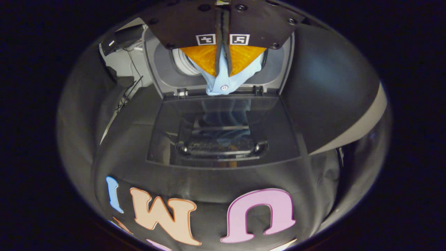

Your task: Put the clothes into the washing machine and then close the washing machine lid.

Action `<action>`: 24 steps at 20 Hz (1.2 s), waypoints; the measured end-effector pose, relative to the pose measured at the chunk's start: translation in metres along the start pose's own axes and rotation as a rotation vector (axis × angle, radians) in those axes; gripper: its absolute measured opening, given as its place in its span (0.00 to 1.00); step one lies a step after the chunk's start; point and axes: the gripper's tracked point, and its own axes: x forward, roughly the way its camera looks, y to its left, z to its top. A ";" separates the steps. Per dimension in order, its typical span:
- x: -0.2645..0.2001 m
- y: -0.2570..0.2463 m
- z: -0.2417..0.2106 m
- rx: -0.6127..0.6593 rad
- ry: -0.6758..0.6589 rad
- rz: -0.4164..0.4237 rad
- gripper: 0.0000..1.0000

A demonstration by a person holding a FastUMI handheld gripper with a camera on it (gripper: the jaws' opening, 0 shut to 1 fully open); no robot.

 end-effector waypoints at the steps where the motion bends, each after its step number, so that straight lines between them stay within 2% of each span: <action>1: 0.006 0.001 -0.009 -0.011 0.009 -0.001 0.01; 11: 0.044 -0.008 -0.058 0.028 0.046 -0.014 0.01; 17: 0.059 -0.011 -0.088 0.055 0.105 -0.026 0.07; 18: 0.060 -0.012 -0.093 0.053 0.114 -0.022 0.13; 20: 0.058 -0.015 -0.100 0.045 0.128 -0.042 0.13; 21: 0.060 -0.016 -0.102 0.045 0.130 -0.051 0.21; 24: 0.057 -0.019 -0.105 0.017 0.133 -0.073 0.61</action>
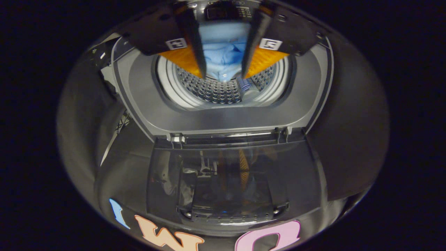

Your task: Put the clothes into the washing machine and then close the washing machine lid.

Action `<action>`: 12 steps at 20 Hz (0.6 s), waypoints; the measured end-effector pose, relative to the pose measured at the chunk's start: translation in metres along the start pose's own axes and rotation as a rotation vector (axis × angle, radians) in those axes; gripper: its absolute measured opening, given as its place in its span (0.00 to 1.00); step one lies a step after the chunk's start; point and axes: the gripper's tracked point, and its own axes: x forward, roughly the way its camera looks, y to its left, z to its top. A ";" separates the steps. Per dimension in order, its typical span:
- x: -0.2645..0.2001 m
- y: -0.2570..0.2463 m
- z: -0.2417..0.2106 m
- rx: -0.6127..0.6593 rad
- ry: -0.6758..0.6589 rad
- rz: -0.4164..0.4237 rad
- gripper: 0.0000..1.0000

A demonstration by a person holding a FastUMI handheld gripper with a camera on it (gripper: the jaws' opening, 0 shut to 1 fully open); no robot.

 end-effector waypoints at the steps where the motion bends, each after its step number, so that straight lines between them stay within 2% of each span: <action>1: 0.001 -0.006 0.000 -0.021 -0.007 -0.027 0.74; 3: -0.003 -0.019 0.006 -0.067 -0.029 -0.094 1.00; 7: -0.022 -0.016 0.027 -0.083 -0.080 -0.090 1.00; 12: -0.045 -0.001 0.061 -0.035 -0.116 -0.027 0.99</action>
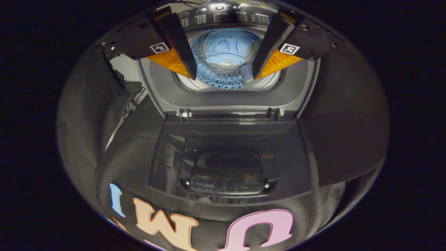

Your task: Put the clothes into the washing machine and then close the washing machine lid.

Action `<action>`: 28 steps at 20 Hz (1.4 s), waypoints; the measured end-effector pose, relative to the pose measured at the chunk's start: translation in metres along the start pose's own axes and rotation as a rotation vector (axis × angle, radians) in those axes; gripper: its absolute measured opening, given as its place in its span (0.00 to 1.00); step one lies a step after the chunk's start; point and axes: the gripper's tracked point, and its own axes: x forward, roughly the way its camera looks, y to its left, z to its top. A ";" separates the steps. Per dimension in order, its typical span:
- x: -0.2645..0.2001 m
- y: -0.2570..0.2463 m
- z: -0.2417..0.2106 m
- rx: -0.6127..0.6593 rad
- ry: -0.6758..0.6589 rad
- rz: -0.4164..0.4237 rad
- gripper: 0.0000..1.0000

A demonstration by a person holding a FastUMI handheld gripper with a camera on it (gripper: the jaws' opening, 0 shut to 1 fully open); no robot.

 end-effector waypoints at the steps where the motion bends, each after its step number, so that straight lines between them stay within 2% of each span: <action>1: -0.006 -0.004 0.010 -0.011 -0.020 -0.014 0.99; 3: -0.019 -0.015 0.039 -0.023 -0.084 -0.053 0.98; 8: -0.042 -0.019 0.114 0.169 -0.278 -0.006 0.98; 10: -0.044 -0.020 0.139 0.197 -0.323 0.003 0.98; 13: -0.033 -0.007 0.154 0.163 -0.283 0.037 0.98; 15: -0.030 -0.008 0.180 0.146 -0.326 0.006 0.98; 21: -0.001 0.007 0.250 0.130 -0.467 0.026 0.98; 26: 0.040 0.005 0.261 0.038 -0.496 -0.034 0.98; 28: 0.047 0.004 0.261 0.045 -0.506 -0.034 0.99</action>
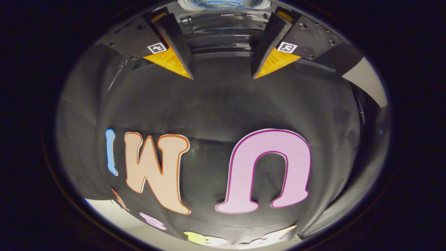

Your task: Put the clothes into the washing machine and then close the washing machine lid.

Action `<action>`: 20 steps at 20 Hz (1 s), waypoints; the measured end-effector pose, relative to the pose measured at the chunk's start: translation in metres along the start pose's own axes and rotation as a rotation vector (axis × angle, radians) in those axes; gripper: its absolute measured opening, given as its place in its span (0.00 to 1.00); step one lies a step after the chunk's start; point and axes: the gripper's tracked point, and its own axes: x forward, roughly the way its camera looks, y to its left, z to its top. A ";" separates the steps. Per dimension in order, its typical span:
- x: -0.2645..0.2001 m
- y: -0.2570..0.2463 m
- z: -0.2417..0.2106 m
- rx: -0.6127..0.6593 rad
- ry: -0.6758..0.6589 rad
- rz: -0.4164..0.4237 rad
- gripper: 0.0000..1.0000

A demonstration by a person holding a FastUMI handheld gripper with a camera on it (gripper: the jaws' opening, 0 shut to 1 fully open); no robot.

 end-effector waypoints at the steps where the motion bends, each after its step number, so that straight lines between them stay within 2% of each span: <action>1: 0.004 -0.001 -0.004 0.018 0.009 0.000 0.99; 3: 0.008 0.000 -0.005 0.074 0.002 0.015 0.98; 6: 0.003 0.002 -0.005 0.043 0.013 0.030 0.98; 20: -0.047 -0.009 -0.007 0.072 -0.076 0.045 0.98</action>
